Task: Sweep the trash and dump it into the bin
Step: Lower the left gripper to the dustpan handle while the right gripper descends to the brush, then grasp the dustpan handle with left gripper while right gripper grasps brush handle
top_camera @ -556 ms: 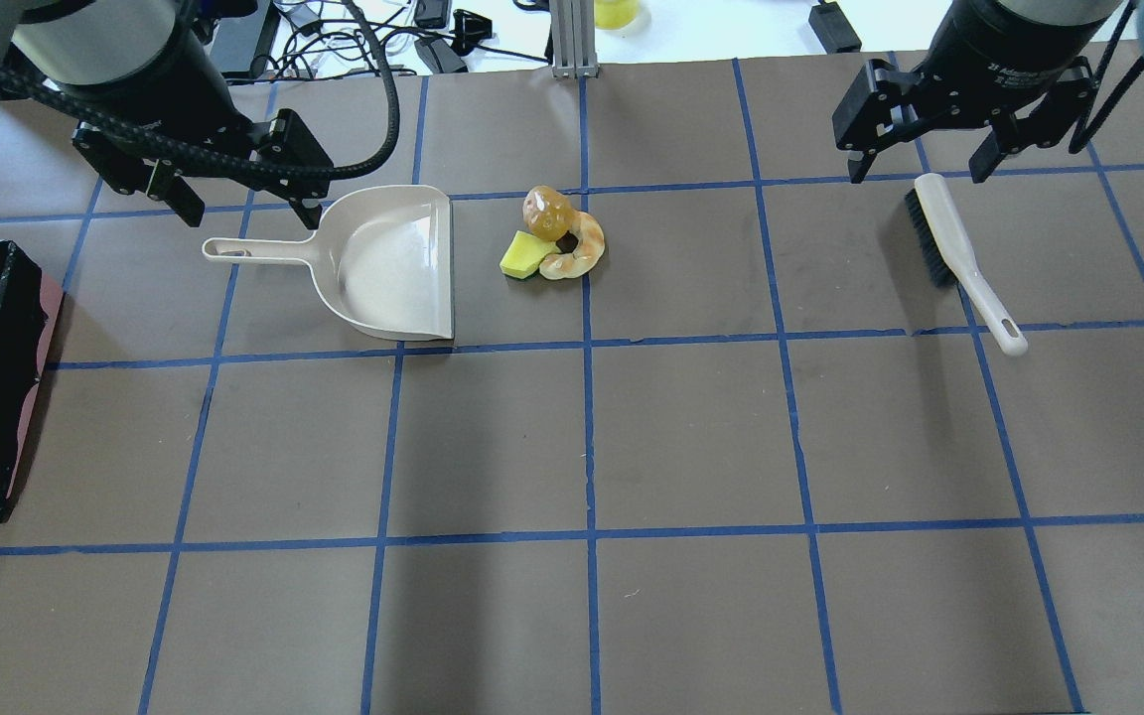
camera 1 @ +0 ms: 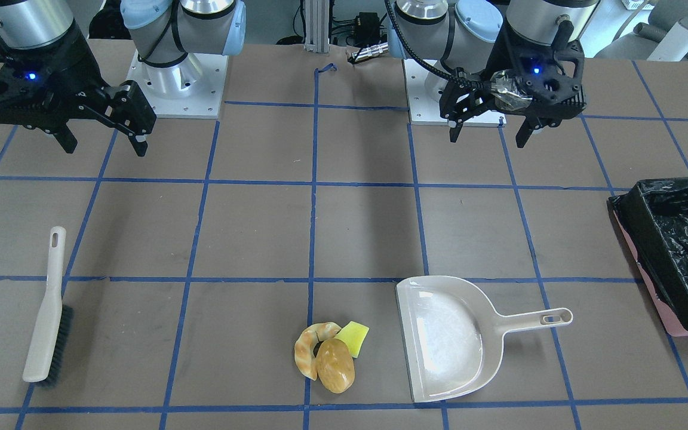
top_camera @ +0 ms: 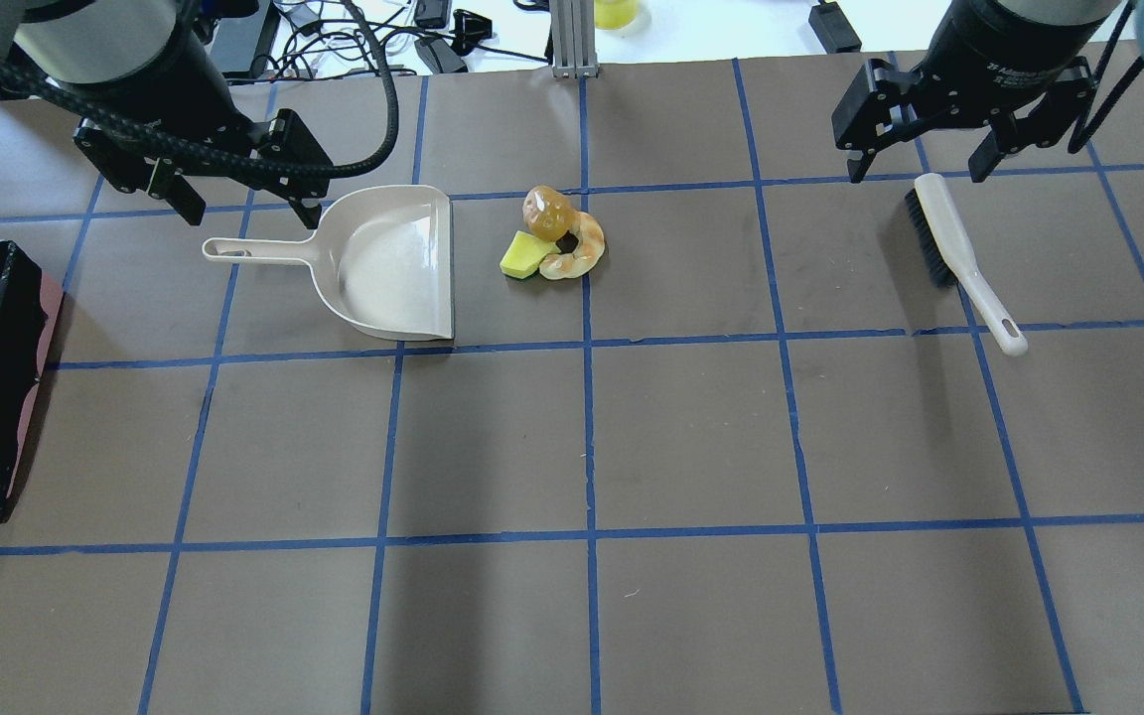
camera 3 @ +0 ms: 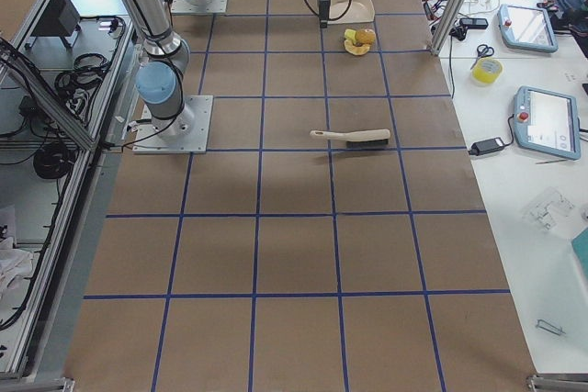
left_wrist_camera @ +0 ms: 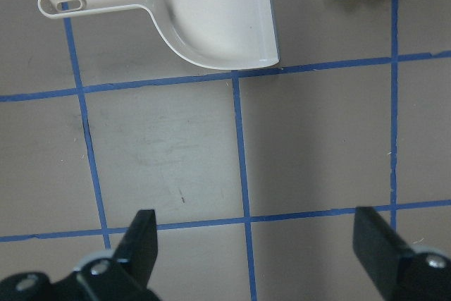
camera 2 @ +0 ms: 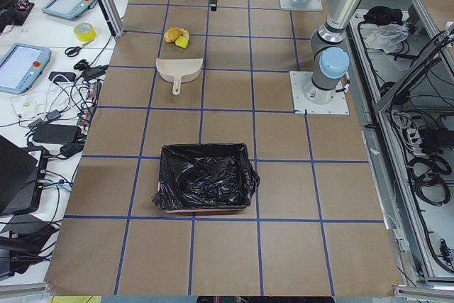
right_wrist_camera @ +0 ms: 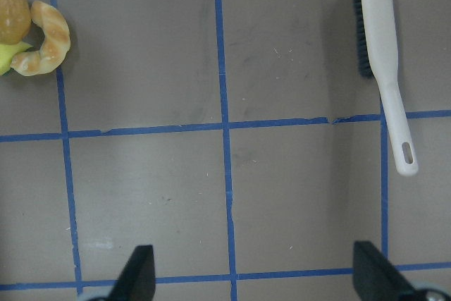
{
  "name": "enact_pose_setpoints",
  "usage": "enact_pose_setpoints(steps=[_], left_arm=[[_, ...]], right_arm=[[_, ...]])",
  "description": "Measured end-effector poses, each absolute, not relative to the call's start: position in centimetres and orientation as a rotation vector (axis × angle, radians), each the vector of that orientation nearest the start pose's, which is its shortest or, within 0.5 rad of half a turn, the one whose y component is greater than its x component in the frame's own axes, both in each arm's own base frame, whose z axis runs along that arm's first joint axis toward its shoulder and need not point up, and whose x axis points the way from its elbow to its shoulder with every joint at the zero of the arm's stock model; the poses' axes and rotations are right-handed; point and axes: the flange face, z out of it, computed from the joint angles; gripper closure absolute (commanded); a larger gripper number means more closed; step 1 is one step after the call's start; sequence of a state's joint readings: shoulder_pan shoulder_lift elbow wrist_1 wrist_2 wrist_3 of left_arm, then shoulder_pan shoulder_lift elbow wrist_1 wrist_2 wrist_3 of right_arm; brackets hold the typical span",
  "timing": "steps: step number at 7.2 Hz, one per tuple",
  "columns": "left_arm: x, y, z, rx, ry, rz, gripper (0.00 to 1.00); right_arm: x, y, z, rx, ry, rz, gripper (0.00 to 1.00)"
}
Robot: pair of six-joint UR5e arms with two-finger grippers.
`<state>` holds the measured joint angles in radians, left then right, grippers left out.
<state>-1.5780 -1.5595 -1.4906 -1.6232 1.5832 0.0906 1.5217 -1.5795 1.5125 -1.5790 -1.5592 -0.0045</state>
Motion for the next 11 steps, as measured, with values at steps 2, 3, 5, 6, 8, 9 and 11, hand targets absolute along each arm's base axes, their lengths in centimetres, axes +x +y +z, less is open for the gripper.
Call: enact_pose_setpoints(steps=[2, 3, 5, 6, 8, 9, 11], left_arm=[[-11.2, -50.2, 52.1, 0.355, 3.109, -0.037, 0.01], [-9.0, -51.0, 51.3, 0.508, 3.093, -0.008, 0.01], [-4.3, -53.1, 48.6, 0.900, 3.022, 0.073, 0.00], [-3.0, -54.3, 46.8, 1.175, 2.946, 0.108, 0.00], [-1.6, -57.2, 42.9, 1.591, 2.776, 0.133, 0.00], [-1.2, -59.0, 40.7, 1.746, 2.684, 0.124, 0.00], [-0.4, -62.6, 36.7, 2.062, 2.409, 0.062, 0.00]], right_arm=[[10.9, -50.2, 52.0, 0.065, 3.131, -0.113, 0.00], [10.8, -50.2, 52.0, 0.065, 3.133, -0.111, 0.00], [10.4, -50.6, 51.2, 0.056, 3.137, -0.085, 0.00], [9.4, -51.3, 50.0, 0.008, 3.139, -0.053, 0.00], [4.3, -53.3, 46.9, -0.074, 3.131, 0.028, 0.00], [0.9, -54.6, 45.1, -0.097, 3.122, 0.066, 0.00], [-6.0, -56.9, 39.5, -0.145, 3.116, 0.126, 0.00]])
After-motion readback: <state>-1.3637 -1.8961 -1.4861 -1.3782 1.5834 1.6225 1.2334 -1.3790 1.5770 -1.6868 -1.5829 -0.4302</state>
